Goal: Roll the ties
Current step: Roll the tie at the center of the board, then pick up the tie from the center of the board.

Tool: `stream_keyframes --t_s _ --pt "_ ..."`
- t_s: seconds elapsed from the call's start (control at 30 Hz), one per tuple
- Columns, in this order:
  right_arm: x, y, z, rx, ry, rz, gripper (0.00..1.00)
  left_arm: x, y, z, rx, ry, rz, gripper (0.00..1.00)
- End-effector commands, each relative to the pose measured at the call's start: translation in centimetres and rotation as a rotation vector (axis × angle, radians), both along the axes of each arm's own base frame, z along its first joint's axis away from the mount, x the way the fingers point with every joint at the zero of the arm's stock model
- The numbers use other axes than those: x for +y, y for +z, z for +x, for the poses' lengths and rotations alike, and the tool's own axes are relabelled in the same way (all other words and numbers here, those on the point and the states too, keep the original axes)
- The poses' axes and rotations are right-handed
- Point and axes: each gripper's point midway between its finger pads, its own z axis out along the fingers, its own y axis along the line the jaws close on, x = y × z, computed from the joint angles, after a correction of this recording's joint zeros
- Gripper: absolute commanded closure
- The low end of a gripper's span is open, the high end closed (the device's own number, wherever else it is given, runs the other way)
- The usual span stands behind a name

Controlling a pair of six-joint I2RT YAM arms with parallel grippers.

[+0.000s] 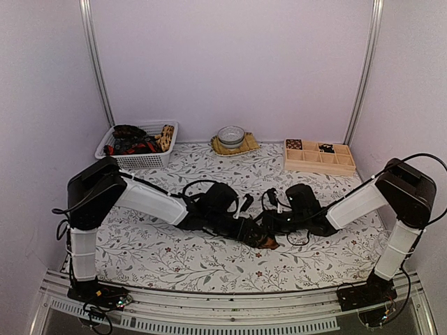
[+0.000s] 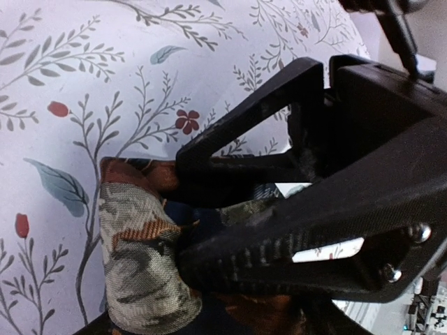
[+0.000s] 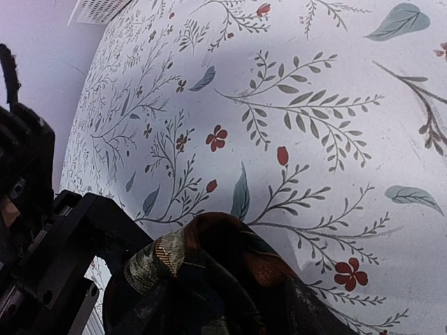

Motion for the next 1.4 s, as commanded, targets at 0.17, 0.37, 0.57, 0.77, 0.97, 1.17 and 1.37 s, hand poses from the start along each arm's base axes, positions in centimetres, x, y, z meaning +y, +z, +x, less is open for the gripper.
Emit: stream_keyframes --t_s 0.17,0.37,0.57,0.77,0.97,1.17,1.37 --pt "0.4 3.4 -1.3 0.011 0.068 0.044 0.41 8.0 -11.5 -3.4 -0.005 -0.044 0.478 0.59" --pt "0.1 5.7 0.0 -0.009 0.082 0.027 0.2 7.9 -10.8 -3.4 -0.114 -0.102 0.528 0.67" --pt "-1.8 10.8 2.7 -0.152 0.045 -0.029 0.0 8.0 -8.8 -2.1 -0.302 -0.158 0.565 1.0" --pt "-6.6 15.5 8.6 -0.277 -0.141 -0.13 0.0 6.5 -3.4 -0.6 -0.477 -0.191 0.459 1.0" --pt "-12.0 15.8 15.7 -0.29 -0.286 -0.359 0.0 5.5 4.2 0.6 -0.575 -0.187 0.273 1.0" --pt "-18.4 14.6 22.9 -0.284 -0.465 -0.58 0.04 6.8 9.6 1.3 -0.621 -0.145 0.209 1.0" --pt "-24.3 10.2 28.2 -0.188 -0.569 -0.736 0.1 8.6 14.4 1.0 -0.661 -0.088 0.175 1.0"
